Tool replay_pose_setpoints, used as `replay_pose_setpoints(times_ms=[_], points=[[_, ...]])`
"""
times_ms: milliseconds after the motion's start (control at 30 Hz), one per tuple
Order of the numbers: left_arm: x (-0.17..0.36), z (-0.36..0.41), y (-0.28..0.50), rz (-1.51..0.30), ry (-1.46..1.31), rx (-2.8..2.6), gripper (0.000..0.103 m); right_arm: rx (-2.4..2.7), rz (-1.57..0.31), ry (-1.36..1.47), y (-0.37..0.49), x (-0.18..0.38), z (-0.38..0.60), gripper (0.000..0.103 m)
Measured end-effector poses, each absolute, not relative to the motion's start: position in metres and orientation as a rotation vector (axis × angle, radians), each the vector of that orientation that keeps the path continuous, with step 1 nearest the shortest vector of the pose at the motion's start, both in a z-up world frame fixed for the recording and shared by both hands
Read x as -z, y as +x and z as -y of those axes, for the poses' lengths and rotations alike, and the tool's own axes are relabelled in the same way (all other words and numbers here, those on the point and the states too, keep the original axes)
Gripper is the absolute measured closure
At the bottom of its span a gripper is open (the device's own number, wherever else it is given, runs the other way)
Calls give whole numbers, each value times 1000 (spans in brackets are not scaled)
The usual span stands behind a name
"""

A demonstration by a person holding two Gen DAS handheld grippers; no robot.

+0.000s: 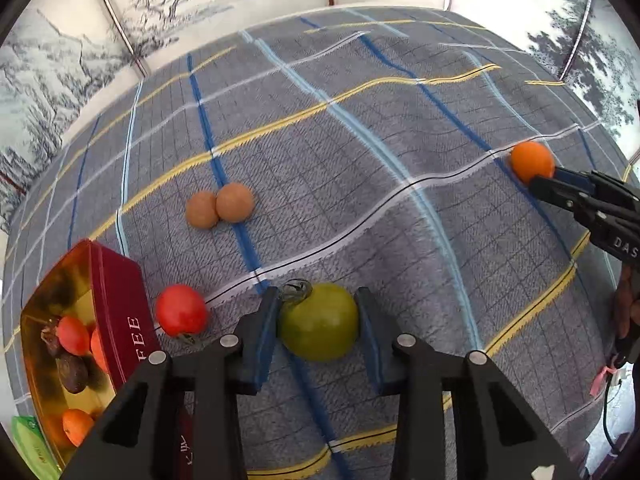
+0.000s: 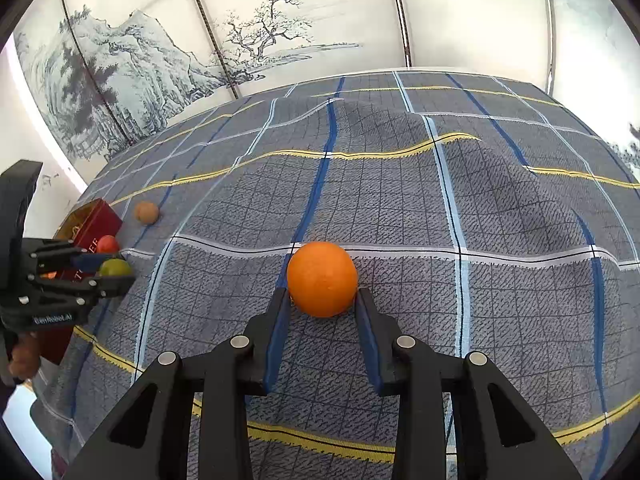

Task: Organize fruits
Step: 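Grasp the green tomato with the left gripper while the right gripper holds the mandarin, then lower the green tomato into the gold tin with the left gripper and release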

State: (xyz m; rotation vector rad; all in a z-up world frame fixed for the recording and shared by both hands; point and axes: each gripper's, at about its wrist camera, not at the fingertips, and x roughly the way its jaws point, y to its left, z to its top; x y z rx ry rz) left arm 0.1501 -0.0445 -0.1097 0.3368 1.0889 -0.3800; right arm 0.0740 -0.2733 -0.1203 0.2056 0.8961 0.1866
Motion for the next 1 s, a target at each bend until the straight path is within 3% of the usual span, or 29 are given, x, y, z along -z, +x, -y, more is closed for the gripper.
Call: replay_pose_setpoints(times_ms=[567, 1000], points=[[27, -33, 32, -906, -47, 318, 69, -171, -901, 174, 75, 122, 272, 69], [30, -162, 0, -821, -46, 0, 69, -148, -906, 126, 75, 120, 265, 69]])
